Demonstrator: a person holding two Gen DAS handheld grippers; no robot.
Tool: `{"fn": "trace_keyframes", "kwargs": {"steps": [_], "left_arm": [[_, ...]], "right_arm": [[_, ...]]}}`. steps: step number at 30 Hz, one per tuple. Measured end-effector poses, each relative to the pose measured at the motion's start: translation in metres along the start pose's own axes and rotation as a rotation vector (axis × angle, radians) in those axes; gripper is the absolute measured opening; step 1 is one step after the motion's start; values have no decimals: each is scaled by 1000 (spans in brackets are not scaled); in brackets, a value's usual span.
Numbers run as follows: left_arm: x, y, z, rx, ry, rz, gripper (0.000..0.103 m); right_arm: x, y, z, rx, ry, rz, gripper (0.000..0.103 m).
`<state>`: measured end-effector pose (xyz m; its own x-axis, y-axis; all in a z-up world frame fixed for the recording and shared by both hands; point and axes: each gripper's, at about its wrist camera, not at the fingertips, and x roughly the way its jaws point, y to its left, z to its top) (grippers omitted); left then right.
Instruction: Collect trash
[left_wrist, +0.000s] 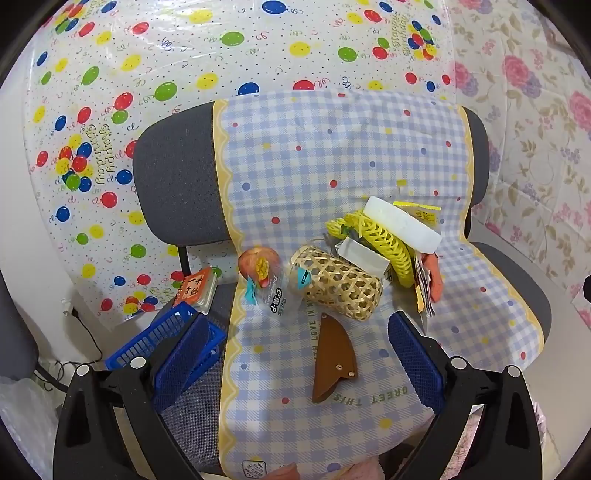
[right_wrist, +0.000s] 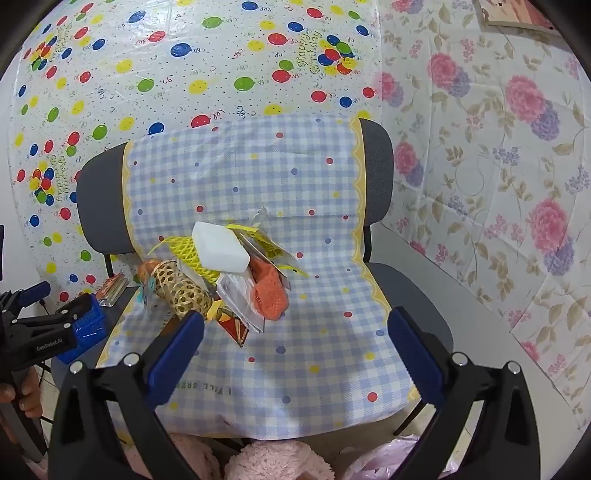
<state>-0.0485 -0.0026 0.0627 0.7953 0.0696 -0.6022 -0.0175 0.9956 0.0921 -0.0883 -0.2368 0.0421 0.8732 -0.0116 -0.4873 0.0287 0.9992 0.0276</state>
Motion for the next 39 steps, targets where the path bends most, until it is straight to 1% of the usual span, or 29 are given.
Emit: {"fn": "trace_keyframes", "kwargs": {"steps": [16,17,18,19,37,39], "left_arm": [[2,11,2,-8,-1,2,96],[1,3,-1,-5,-1,-1,96],[1,3,-1,-5,-1,0,96],[1,3,-1,-5,-1,0,96],[8,12,8,-10,-5,5,96],[3,4,3,-5,-7,5,96]], "right_arm": [[2,-4,-3,7,3,7,97],[1,-5,-2,2,2,7,97],[0,-5,-2,2,2,6,97],[5,2,-7,1,2,5,97],[7,3,-12,-2,10,3,97],[8,4,-13,-2,11,5,97]]}}
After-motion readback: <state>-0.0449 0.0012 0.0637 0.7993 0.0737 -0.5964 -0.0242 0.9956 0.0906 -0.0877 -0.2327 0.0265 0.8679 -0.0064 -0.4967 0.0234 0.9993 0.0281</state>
